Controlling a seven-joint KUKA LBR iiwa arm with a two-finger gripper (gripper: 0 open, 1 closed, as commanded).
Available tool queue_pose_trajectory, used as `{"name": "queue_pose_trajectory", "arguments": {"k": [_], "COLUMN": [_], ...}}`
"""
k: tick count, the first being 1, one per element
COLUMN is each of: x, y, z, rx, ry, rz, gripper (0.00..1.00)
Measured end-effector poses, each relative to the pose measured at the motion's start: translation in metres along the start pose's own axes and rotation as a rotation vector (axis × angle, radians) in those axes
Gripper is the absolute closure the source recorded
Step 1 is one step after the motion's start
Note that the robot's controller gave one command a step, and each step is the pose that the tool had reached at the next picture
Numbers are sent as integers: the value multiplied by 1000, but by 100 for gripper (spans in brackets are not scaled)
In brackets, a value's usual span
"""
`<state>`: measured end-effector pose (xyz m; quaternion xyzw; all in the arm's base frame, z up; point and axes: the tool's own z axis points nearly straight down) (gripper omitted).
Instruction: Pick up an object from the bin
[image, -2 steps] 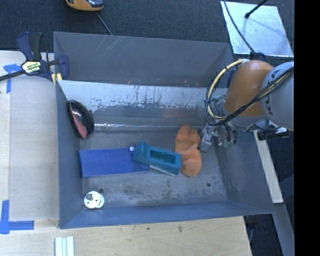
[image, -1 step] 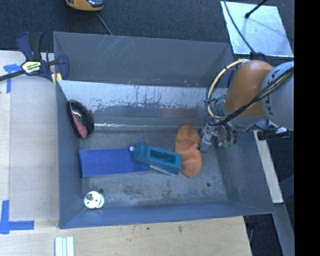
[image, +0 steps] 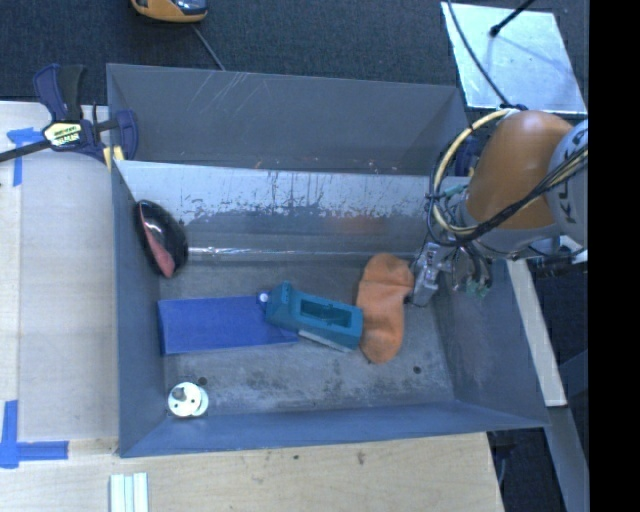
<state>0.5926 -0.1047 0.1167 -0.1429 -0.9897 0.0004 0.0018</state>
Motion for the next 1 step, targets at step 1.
{"name": "queue_pose_trajectory", "arguments": {"k": [1], "x": [4], "y": [-3], "z": [-119], "rx": [-1], "ry": [-8], "rz": [-109], "gripper": [100]}}
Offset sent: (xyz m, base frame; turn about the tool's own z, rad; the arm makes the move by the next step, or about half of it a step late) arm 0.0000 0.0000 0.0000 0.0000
